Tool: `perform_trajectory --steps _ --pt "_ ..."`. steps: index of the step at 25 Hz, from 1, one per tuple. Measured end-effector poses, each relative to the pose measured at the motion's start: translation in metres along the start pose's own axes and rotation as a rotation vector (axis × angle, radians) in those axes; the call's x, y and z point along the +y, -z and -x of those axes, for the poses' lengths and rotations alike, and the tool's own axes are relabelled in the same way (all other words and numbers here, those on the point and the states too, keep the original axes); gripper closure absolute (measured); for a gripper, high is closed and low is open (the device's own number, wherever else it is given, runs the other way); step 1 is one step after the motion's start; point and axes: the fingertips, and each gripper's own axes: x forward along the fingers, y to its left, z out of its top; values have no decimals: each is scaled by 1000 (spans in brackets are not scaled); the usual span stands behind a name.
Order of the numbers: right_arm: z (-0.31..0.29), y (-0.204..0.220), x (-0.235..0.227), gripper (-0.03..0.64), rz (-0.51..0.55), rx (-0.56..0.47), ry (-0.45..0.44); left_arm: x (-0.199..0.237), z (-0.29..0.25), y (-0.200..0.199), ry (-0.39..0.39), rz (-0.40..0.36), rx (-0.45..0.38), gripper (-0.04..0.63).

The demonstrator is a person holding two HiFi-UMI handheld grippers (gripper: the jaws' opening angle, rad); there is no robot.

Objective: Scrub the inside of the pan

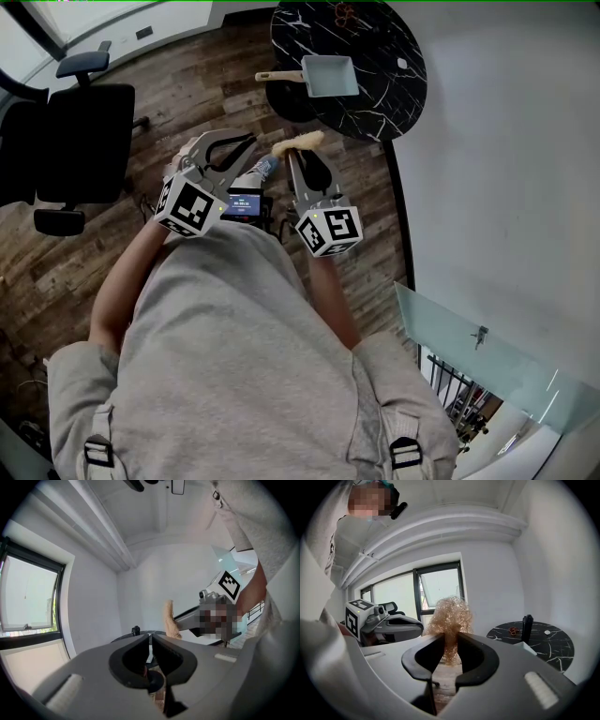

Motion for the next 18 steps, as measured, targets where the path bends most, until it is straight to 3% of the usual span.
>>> perform_trajectory --steps 12,18 --pt "-9 5 3 515 3 23 0 13 3 -3 -26 7 -25 578" --pt "-11 7 6 515 94 53 -3 19 5 -17 -39 10 -60 580"
